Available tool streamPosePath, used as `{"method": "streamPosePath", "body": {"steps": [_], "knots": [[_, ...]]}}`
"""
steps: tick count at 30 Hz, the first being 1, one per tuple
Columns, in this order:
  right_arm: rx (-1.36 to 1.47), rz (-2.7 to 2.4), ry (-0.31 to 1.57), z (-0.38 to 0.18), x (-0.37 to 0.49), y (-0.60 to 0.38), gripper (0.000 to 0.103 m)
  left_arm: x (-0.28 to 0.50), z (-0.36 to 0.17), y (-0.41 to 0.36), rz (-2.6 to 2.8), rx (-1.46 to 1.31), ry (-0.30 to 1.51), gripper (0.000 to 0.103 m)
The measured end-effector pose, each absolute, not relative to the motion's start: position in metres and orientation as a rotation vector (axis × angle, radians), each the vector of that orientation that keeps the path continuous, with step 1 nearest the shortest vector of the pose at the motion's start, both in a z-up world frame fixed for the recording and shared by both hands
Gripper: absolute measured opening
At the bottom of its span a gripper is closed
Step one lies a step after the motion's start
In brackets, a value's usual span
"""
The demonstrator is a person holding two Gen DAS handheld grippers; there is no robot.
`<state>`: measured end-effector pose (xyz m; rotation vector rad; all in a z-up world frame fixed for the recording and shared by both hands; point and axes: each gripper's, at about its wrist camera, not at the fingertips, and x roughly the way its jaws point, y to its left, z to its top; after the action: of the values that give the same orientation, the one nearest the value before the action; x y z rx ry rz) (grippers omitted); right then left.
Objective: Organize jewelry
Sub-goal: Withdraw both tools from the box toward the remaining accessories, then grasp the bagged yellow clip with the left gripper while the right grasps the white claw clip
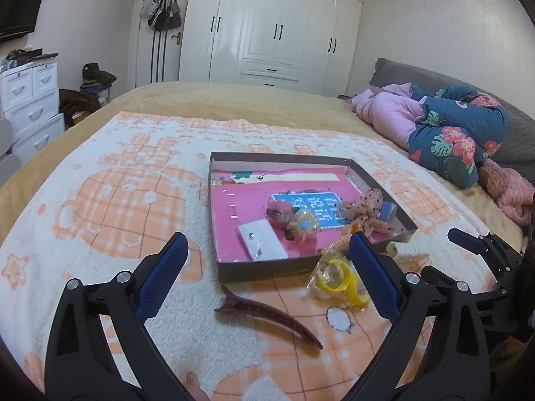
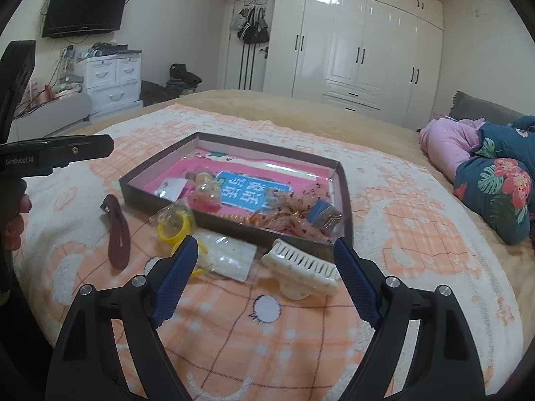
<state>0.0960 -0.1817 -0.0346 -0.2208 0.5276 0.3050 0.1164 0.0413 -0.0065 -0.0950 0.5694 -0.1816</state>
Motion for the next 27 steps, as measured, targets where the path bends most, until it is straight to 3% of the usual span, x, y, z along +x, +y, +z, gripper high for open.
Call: {"method": "streamPosePath", "body": {"steps": [27], "knots": [[-0.189, 0.218, 0.599, -0.053, 0.093, -0.208, 0.081, 0.114, -0.046, -0.011, -0.281, 0.064, 0.689, 0.088]]}}
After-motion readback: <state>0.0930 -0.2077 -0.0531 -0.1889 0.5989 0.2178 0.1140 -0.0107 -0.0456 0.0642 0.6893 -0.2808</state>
